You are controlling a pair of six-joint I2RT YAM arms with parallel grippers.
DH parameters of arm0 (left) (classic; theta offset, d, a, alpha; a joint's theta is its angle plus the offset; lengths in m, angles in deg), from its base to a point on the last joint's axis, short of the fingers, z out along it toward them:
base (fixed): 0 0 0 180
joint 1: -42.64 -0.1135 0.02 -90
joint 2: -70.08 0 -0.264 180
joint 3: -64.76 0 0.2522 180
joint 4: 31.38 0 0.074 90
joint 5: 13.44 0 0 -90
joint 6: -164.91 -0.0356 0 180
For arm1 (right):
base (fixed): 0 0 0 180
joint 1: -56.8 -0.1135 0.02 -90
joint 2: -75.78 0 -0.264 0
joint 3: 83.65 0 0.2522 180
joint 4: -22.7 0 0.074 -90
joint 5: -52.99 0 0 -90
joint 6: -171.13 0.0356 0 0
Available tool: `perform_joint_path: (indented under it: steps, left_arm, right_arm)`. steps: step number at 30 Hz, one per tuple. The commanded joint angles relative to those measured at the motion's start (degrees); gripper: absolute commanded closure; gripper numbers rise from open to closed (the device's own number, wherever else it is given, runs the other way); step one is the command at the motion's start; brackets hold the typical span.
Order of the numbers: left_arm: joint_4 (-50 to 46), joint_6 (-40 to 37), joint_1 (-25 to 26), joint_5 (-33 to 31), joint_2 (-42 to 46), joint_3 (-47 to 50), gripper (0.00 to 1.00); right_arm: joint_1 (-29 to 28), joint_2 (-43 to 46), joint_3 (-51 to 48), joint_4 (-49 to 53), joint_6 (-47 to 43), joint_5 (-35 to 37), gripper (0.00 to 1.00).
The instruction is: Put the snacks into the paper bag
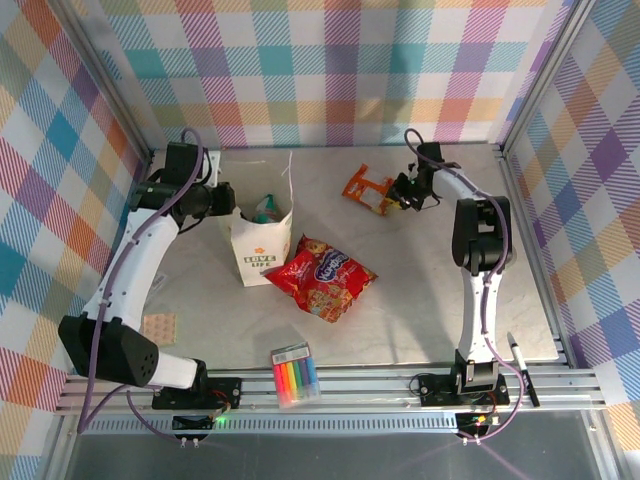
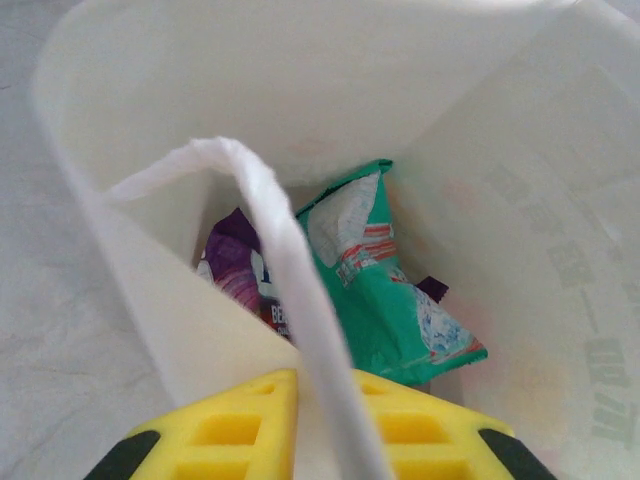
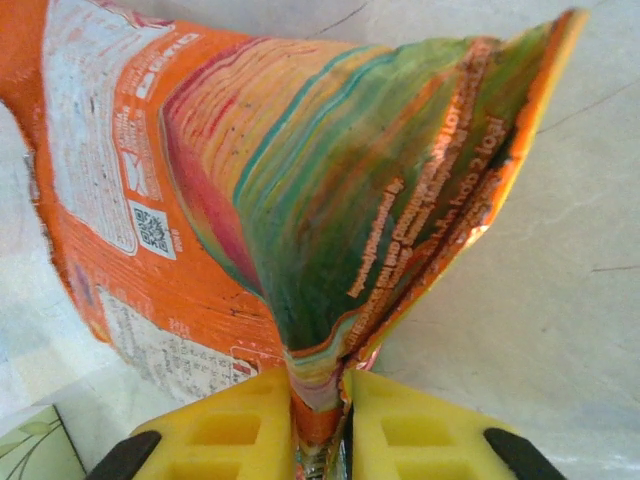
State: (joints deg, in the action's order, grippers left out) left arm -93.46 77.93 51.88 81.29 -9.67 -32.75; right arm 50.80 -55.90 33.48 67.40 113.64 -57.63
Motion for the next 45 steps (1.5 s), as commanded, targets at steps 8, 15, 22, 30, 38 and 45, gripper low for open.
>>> perform_joint_path:
  steps: [8,15,22,30,38,45]
  left_arm:
    - [-3.95,2.06,0.17,-2.07,3.58,-1.77,0.78]
    - [-6.64,2.77,0.17,-2.97,5.26,-2.36,0.76]
    - [-8.32,2.69,0.18,-3.86,7.39,-2.47,0.76]
    - [-8.99,2.64,0.19,-5.35,8.93,-2.28,0.78]
    - [-7.95,3.12,0.08,-5.46,8.43,-1.92,0.78]
    - [-6.92,3.83,0.08,-2.35,7.98,-3.18,0.56]
  right_arm:
    - [-0.32,4.91,-3.6,2.28,-1.63,2.59,0.88]
    - [-0.33,6.08,-4.32,2.53,-2.05,3.4,0.93]
    - [-0.41,6.69,-4.5,2.72,-1.96,3.48,0.93]
    - [-0.44,7.75,-4.97,2.99,-2.47,3.66,1.0]
    - [-0.85,9.92,-5.98,3.55,-3.8,4.07,1.0]
    - [-1.29,13.49,-7.04,4.57,-5.53,5.71,1.0]
